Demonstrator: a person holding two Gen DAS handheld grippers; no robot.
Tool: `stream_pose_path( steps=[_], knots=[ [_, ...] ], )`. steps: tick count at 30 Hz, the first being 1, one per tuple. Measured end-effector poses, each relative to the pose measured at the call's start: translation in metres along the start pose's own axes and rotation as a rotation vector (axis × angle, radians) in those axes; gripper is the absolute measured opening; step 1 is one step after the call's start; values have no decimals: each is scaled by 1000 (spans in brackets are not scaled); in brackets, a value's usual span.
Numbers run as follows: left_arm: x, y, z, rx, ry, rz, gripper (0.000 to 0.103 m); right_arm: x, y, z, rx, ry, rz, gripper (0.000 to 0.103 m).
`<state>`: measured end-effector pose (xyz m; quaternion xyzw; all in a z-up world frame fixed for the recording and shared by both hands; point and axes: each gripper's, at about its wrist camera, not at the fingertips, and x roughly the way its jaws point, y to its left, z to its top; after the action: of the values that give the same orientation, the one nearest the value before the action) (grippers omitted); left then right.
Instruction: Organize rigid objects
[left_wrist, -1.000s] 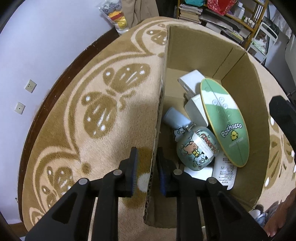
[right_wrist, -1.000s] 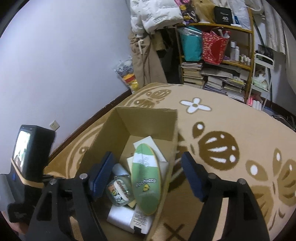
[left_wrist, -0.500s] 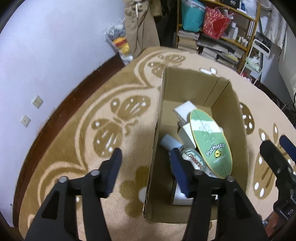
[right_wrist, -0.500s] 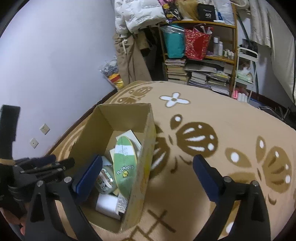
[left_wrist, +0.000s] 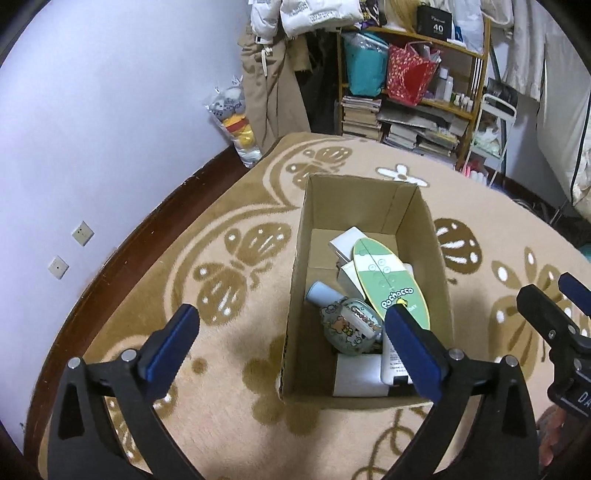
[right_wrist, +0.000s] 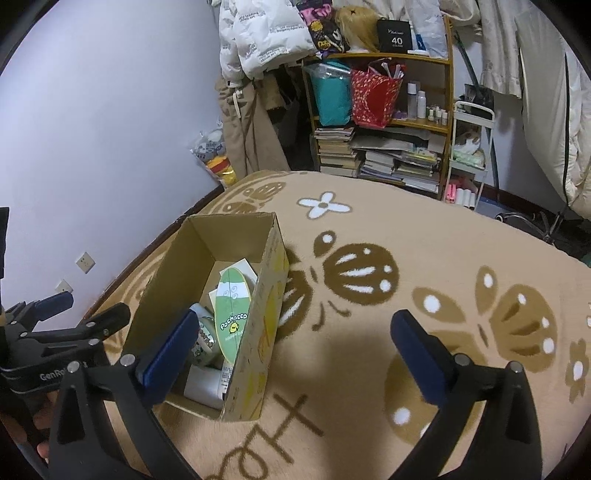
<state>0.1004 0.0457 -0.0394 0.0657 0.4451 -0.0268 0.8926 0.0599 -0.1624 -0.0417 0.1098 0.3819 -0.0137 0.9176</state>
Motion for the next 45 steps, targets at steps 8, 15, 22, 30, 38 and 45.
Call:
stream_pose_path(
  steps=[8,15,22,30,38,45],
  knots=[
    [-46,13,-2,-31,-115,6,100,-39,0,3,-36,-62,2,103],
    [-96,21,-10,-50,-238,29,100,-75,2,1,-63,-136,31,103],
    [-133,36,-25,-109,-326,8,100,-111,4,-11,-83,-205,42,103],
    [-161,29,-44,-96,-421,-4,100,-143,-7,-26,-74,-306,48,103],
    [-169,12,-60,-47,-437,-24,100,-156,-16,-48,-86,-347,28,103],
    [-163,-2,-65,6,-431,17,100,-155,-25,-54,-54,-351,29,103]
  ],
)
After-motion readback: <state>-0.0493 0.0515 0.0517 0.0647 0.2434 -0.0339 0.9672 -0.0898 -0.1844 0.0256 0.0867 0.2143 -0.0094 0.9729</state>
